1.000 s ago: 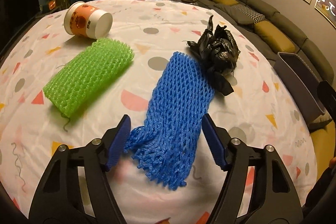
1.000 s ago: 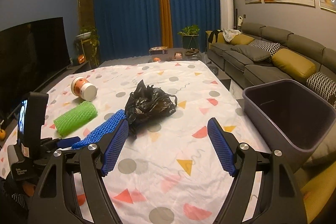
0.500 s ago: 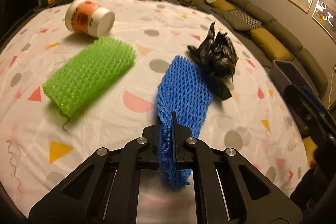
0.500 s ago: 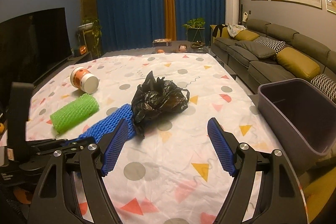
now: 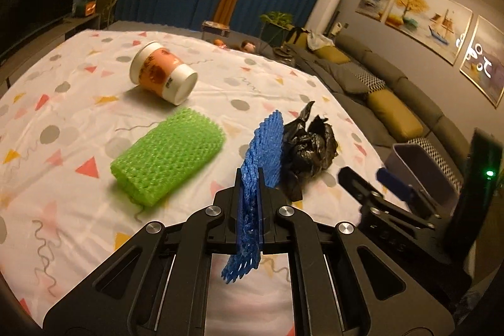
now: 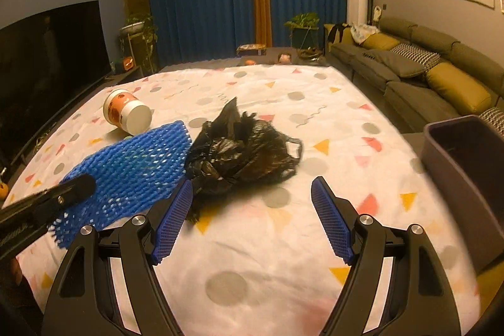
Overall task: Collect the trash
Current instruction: 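Lift the blue mesh with the left tool while the right tool approaches the black bag, then close the right tool on the black plastic bag while the left tool holds the blue mesh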
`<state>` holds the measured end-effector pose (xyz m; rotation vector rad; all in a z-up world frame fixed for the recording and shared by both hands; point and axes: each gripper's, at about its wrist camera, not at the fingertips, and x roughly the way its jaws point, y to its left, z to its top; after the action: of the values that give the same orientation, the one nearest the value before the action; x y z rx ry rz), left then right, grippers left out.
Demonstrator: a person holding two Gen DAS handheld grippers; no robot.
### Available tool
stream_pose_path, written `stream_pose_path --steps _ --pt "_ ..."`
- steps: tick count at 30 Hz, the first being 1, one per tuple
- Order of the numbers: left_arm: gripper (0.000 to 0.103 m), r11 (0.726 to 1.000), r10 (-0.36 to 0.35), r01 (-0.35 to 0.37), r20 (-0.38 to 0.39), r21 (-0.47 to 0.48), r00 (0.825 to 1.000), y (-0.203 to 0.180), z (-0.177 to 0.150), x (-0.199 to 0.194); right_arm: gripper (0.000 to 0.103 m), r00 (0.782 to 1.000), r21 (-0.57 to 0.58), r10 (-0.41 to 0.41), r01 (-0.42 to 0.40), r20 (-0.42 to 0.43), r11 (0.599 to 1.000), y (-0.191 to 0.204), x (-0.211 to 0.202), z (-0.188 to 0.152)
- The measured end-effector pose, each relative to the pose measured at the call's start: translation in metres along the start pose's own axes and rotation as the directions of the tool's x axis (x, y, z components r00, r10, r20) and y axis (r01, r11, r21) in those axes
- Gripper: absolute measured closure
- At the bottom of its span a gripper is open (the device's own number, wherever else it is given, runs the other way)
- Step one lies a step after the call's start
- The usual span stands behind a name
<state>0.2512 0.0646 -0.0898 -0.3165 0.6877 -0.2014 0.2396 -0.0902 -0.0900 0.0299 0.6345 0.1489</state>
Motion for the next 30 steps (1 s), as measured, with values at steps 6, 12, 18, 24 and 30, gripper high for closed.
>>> stream_pose_path --steps 6,12,18,24,30 --pt "0.097 0.999 0.007 -0.007 0.001 -0.042 1.0 0.01 0.002 -0.003 0.028 0.999 -0.004 0.051 -0.051 -0.015 0.999 0.02 0.019 0.008" --pt "0.097 0.999 0.018 -0.018 0.004 -0.039 1.0 0.009 0.001 -0.003 0.051 0.994 -0.002 0.067 -0.068 -0.084 0.998 0.028 0.043 0.012" --pt "0.097 0.999 0.03 -0.029 0.01 -0.021 1.0 0.008 0.0 -0.002 0.078 0.987 0.001 0.098 -0.099 -0.127 0.995 0.028 0.051 0.01" --pt "0.097 0.999 0.034 -0.033 0.006 -0.023 0.999 0.01 0.0 0.001 0.103 0.993 -0.034 0.083 -0.086 -0.08 0.996 0.026 0.034 0.006" --pt "0.097 0.999 0.031 -0.031 0.011 -0.026 0.999 0.011 0.0 0.001 0.103 0.996 -0.03 0.079 -0.081 -0.043 0.996 0.019 0.014 0.007"
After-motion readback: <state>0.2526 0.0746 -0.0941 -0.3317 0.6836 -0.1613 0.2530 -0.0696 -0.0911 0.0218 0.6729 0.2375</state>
